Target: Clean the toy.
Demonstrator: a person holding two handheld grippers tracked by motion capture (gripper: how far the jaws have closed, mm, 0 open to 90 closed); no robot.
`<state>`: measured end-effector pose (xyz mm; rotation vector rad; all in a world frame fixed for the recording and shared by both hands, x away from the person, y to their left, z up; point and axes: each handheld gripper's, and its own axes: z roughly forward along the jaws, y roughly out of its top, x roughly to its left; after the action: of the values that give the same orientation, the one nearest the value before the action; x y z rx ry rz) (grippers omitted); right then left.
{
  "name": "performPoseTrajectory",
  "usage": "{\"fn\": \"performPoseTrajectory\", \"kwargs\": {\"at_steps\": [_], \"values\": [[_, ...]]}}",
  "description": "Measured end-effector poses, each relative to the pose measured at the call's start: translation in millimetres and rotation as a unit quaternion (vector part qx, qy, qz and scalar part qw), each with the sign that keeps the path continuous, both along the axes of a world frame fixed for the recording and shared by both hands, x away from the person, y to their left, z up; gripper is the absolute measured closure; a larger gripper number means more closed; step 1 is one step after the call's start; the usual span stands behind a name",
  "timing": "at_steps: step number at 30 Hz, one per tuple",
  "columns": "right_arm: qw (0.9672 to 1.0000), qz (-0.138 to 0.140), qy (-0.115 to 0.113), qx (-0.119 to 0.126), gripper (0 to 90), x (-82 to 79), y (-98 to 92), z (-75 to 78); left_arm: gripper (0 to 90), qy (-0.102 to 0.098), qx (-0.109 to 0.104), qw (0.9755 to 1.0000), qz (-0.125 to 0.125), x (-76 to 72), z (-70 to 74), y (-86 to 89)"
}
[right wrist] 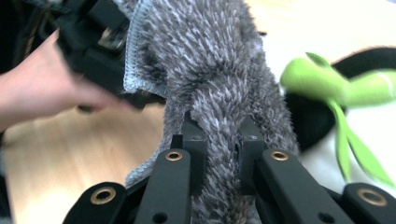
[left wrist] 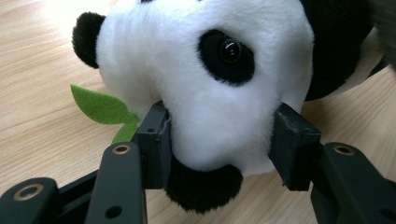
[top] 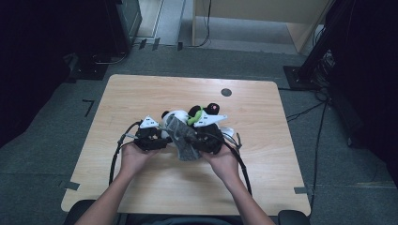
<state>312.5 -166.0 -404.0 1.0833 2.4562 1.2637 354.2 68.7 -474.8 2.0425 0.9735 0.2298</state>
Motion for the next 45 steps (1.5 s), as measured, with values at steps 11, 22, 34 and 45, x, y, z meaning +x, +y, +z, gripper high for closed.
{"fn": "performPoseTrajectory", "kwargs": {"at_steps": [11,22,34,45], "values": [[0.9995,-0.018,0.0,-0.026,80.0,22.8,31.9,-34.4,47.1,0.001,-0.002,1.0,0.002,0.2,-0.4,0.3],[0.9988,0.004,-0.003,-0.049,80.2,11.9,11.2,-54.8,46.8,0.003,-0.004,1.0,-0.001,1.6,-0.8,1.9],[0.9964,0.008,0.03,-0.079,80.2,-0.7,-20.7,-59.3,47.7,0.002,-0.001,1.0,-0.004,1.3,-0.5,0.8],[0.9971,-0.016,0.048,-0.057,80.1,-8.3,-58.2,-52.9,47.8,0.002,0.0,1.0,-0.003,1.3,-0.5,0.5]]}}
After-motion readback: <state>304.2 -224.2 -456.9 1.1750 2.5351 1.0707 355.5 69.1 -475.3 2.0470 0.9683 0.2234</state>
